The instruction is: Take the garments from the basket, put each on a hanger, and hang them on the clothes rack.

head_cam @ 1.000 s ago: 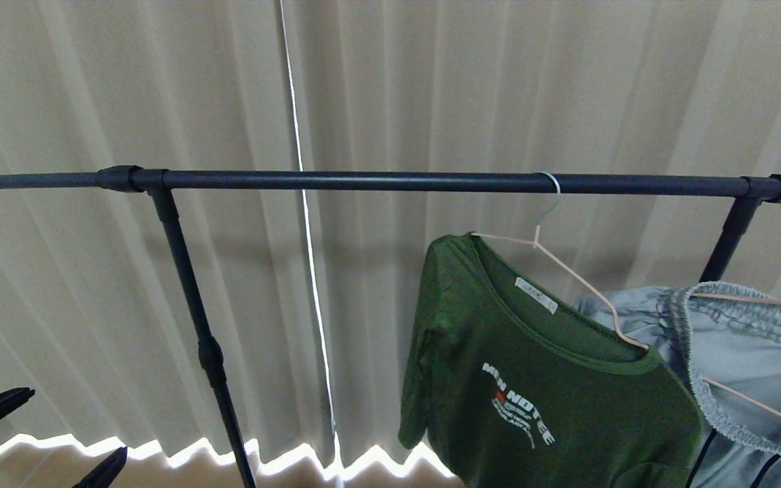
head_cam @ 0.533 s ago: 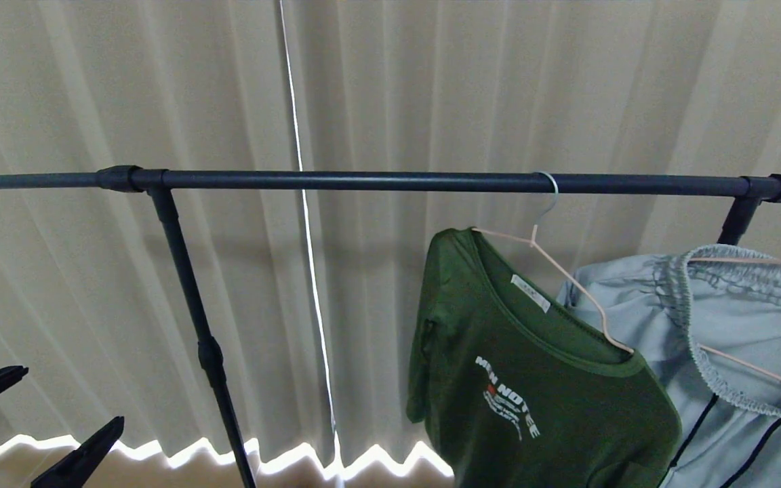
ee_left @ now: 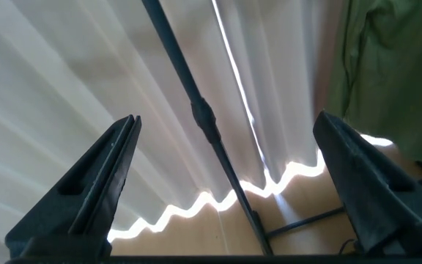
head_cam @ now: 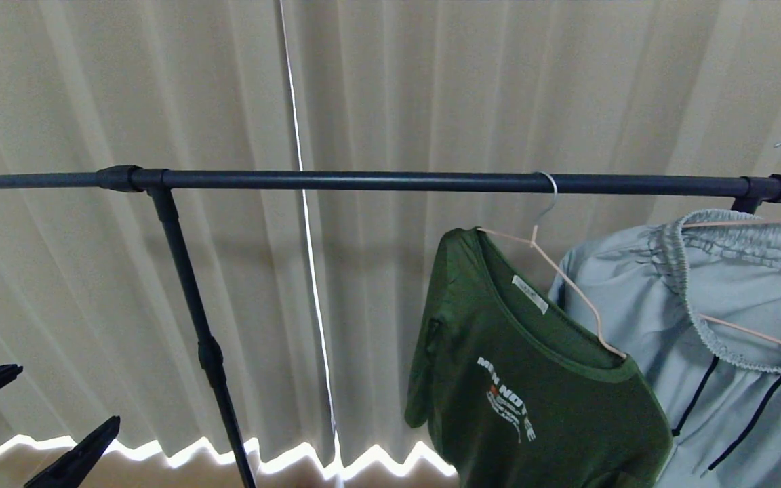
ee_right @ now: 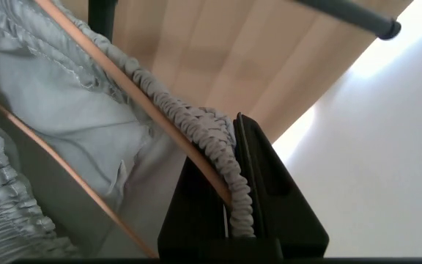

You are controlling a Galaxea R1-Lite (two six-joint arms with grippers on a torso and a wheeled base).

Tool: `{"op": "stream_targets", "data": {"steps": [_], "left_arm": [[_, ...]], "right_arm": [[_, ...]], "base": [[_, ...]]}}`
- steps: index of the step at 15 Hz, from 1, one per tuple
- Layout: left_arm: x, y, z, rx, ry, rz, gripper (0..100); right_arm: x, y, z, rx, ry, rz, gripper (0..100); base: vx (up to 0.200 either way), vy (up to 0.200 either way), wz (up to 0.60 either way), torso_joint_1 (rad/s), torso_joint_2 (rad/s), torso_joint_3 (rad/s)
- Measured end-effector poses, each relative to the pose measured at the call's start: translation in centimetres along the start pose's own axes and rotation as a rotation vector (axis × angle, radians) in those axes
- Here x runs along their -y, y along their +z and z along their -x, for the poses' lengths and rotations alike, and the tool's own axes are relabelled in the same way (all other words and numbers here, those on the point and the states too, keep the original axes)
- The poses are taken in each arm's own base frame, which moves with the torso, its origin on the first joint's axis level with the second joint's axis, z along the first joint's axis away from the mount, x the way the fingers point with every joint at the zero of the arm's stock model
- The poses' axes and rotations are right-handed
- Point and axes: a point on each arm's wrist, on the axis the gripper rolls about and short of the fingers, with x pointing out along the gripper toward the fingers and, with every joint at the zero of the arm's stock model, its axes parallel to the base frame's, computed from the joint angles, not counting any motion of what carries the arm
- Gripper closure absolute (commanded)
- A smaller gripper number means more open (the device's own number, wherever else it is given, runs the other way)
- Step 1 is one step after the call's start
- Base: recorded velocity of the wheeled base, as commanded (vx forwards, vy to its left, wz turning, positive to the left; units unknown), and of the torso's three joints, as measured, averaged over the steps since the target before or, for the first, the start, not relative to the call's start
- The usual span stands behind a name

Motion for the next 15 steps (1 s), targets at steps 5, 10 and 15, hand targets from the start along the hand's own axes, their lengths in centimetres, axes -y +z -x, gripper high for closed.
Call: {"op": "stream_targets", "data": {"steps": [5,10,15], "left_arm": [[0.0,0.1,0.3,0.018,0.005,-0.001,0],[-0.1,0.1,0.4,0.025,0.009,0.0,0],[-0.1,0.2,0.6,0.033,0.011,-0.001,0]], "right_arm": [[-1.5,1.2,-1.7,-0.028,-0.013,0.031,100],[-3.1,1.4,-3.2,-0.065,0.016,0.063,100],[-3.9,1.0,-5.0,-0.136,-0.016,0.091,100]], "base": [[0.0,0.0,0.0,0.0,0.0,0.0],[0.0,0.0,0.0,0.0,0.0,0.0],[0.0,0.0,0.0,0.0,0.0,0.0]]}}
